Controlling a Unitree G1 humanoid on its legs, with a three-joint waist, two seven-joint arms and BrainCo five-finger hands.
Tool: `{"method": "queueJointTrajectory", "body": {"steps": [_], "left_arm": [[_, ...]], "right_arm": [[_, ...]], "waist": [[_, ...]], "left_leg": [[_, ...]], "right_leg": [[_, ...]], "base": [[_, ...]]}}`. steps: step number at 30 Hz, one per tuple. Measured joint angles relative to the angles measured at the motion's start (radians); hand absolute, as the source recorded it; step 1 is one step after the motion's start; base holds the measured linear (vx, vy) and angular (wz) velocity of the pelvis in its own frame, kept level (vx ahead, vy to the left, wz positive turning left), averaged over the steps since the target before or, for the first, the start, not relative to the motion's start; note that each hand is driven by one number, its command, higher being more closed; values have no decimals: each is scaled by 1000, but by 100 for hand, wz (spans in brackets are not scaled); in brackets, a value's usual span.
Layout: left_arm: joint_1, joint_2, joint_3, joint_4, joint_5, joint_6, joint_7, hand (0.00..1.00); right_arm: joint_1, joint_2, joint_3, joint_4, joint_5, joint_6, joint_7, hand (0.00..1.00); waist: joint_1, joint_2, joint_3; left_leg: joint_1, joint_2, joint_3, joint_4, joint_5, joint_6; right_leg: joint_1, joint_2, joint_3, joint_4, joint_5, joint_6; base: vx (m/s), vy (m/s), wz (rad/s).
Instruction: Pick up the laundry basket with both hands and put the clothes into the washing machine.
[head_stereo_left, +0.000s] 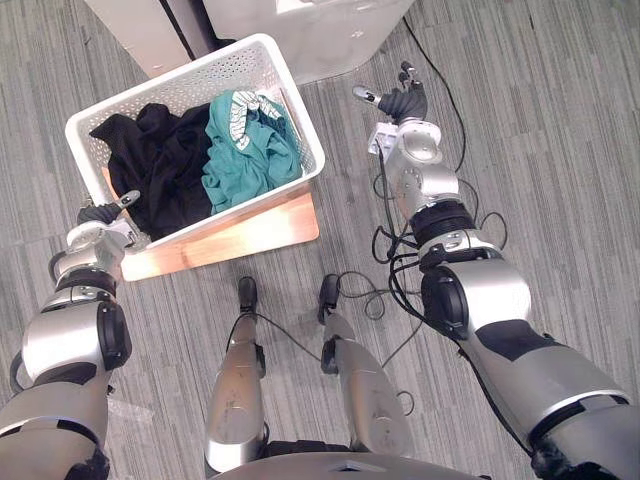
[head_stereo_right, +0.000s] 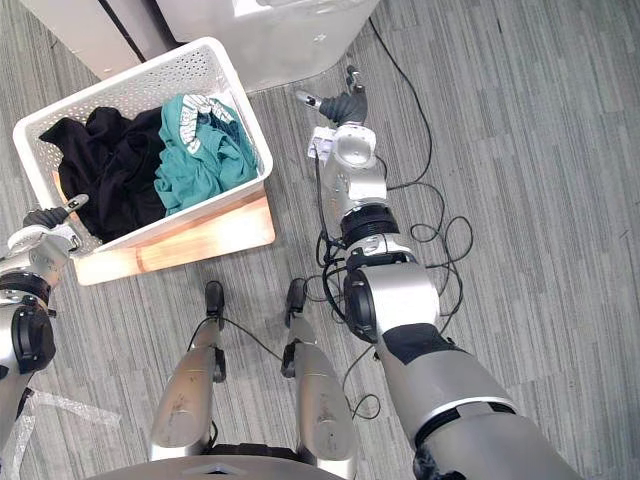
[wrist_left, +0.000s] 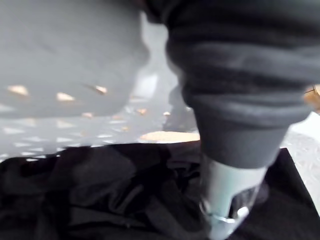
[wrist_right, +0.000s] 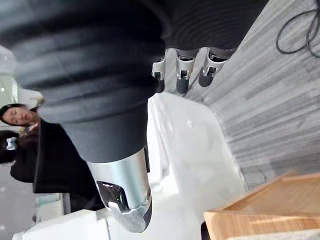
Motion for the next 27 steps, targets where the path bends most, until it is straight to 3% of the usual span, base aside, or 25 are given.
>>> {"method": "queueJointTrajectory", "body": {"steps": [20, 27], "left_arm": [[-55, 12, -61, -48, -14, -11, 14, 0], [-70, 24, -82, -86, -15, -25, 26, 0]], "right_arm": [[55, 145, 160, 0, -90, 1, 66, 0], [62, 145, 195, 0, -160, 1, 83, 0]], "waist": [[10, -6, 18], [15, -8, 19]], "left_leg": [[-40, 1, -31, -5, 16, -1], [-72, 2, -41, -5, 26, -4]], "right_leg": [[-25, -1, -27, 3, 0, 0], [-55, -1, -38, 7, 3, -3]], "base": [[-8, 4, 3], [-8, 2, 3]]}}
